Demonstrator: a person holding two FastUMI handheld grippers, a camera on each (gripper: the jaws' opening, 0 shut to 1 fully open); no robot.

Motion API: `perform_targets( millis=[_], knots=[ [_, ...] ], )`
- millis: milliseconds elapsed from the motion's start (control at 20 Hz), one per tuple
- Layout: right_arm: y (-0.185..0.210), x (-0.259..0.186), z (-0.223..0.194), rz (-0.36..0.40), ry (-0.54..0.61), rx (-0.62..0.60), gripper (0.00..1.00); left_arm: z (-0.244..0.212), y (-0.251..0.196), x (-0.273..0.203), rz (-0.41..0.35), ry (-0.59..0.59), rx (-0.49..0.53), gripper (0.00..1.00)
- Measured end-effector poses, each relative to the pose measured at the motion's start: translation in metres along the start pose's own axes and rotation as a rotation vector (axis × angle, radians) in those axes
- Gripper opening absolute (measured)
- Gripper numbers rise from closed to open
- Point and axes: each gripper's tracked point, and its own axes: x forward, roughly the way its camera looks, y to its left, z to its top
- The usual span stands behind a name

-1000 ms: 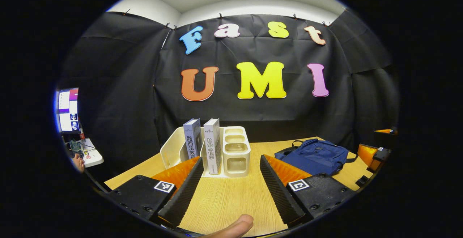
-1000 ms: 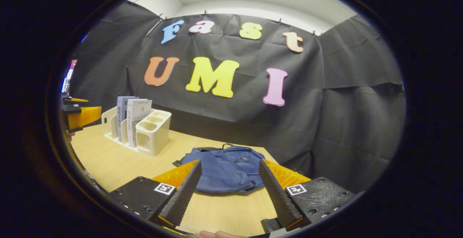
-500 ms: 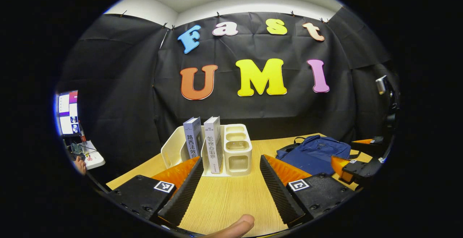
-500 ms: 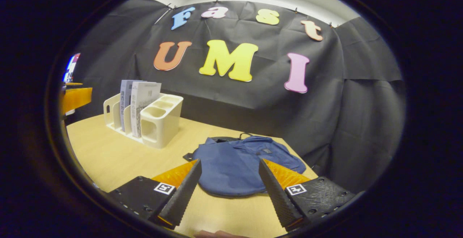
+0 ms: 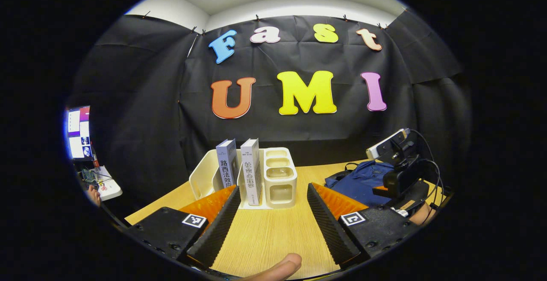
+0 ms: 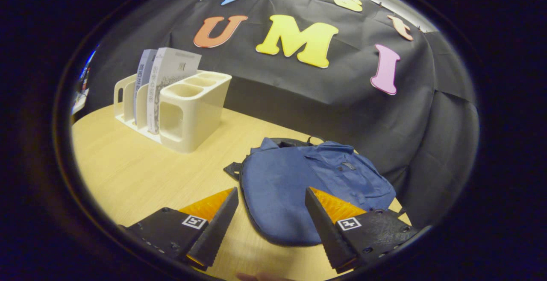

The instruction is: Open the schoolbag, grab two books from the bookshelf and put them into the schoolbag.

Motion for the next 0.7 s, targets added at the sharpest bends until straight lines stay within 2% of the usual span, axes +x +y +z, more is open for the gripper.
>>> perform_targets(
  millis=[150,200,250,300,350,400,450,500,550,600,650,700],
  knots=[
    [0.011,0.016,-0.007,0.007,0.049,-0.036,0.99,-0.005,0.006,0.003,0.006,0.015,-0.012,0.98],
    [0.014,0.02,-0.011,0.008,0.073,-0.045,0.94,-0.007,0.006,0.003,0.001,0.023,-0.017,0.98],
    [0.016,0.023,-0.015,0.007,0.092,-0.057,0.94,-0.01,0.006,0.004,-0.006,0.035,-0.023,0.98],
    [0.016,0.027,-0.017,0.002,0.104,-0.071,0.99,-0.012,0.006,0.004,-0.009,0.044,-0.024,0.98],
    [0.018,0.032,-0.022,-0.008,0.119,-0.087,0.94,-0.011,0.006,0.005,-0.007,0.043,-0.023,0.98],
    [0.016,0.036,-0.026,-0.024,0.14,-0.1,0.94,-0.009,0.006,0.005,-0.008,0.04,-0.02,0.98],
    [0.014,0.037,-0.022,-0.041,0.12,-0.098,0.99,-0.009,0.006,0.004,-0.011,0.037,-0.019,0.98],
    [0.01,0.041,-0.019,-0.067,0.121,-0.105,0.99,-0.008,0.006,0.004,-0.013,0.034,-0.019,0.98],
    [0.006,0.042,-0.021,-0.084,0.132,-0.116,0.98,-0.008,0.005,0.004,-0.014,0.032,-0.017,0.98],
    [0.003,0.046,-0.021,-0.103,0.14,-0.124,0.9,-0.008,0.006,0.004,-0.014,0.032,-0.017,0.98],
    [0.002,0.047,-0.021,-0.106,0.149,-0.127,0.77,-0.008,0.005,0.004,-0.015,0.032,-0.019,0.98],
    [0.001,0.045,-0.018,-0.104,0.148,-0.125,0.84,-0.008,0.005,0.004,-0.017,0.035,-0.022,0.98]
  ],
)
